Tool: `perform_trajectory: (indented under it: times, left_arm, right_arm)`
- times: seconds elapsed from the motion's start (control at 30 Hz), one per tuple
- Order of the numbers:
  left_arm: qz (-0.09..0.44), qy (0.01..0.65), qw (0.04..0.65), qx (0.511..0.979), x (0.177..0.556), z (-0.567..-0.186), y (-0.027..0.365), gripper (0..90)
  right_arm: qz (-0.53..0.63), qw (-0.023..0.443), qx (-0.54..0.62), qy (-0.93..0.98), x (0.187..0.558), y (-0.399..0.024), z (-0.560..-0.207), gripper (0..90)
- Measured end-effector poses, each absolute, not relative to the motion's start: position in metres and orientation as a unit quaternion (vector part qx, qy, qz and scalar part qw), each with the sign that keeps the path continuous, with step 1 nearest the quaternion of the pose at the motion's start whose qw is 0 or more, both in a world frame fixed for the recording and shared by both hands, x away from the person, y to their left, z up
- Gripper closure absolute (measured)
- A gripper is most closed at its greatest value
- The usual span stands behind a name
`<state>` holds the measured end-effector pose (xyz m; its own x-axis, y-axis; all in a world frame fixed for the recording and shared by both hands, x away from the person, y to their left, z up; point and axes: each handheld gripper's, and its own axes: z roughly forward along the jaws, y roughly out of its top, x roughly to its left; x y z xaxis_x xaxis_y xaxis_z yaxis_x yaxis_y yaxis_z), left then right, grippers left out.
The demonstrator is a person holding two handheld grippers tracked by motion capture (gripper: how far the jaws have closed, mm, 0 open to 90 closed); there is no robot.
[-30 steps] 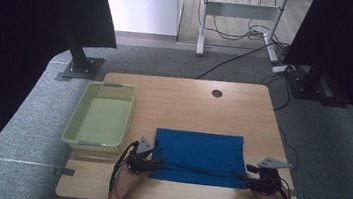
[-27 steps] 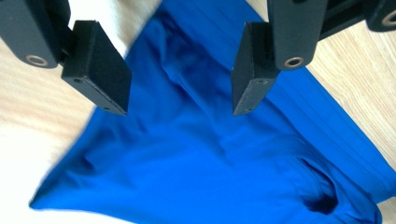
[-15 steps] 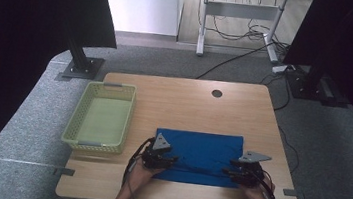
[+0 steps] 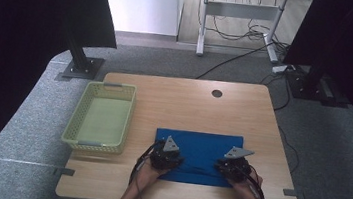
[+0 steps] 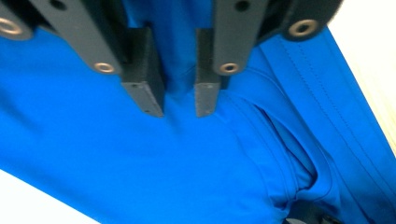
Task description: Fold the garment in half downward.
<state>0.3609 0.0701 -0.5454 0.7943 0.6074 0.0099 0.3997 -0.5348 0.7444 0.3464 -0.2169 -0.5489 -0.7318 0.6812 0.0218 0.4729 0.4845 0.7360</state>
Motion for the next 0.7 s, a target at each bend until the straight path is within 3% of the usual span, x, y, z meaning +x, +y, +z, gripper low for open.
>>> perform_trajectory:
  times: [0.17,0.37,0.7]
  left_arm:
    - [0.152,0.286,0.384,0.864,0.356,-0.544,0.069,83.4]
    - [0.141,0.291,0.414,0.851,0.348,-0.534,0.076,83.9]
    - [0.100,0.280,0.411,0.862,0.325,-0.539,0.085,83.3]
  right_arm:
    - [0.374,0.151,0.335,0.852,0.341,-0.217,-0.547,82.9]
    - [0.411,0.143,0.338,0.835,0.333,-0.225,-0.537,82.3]
    - [0.428,0.117,0.335,0.831,0.311,-0.234,-0.540,80.3]
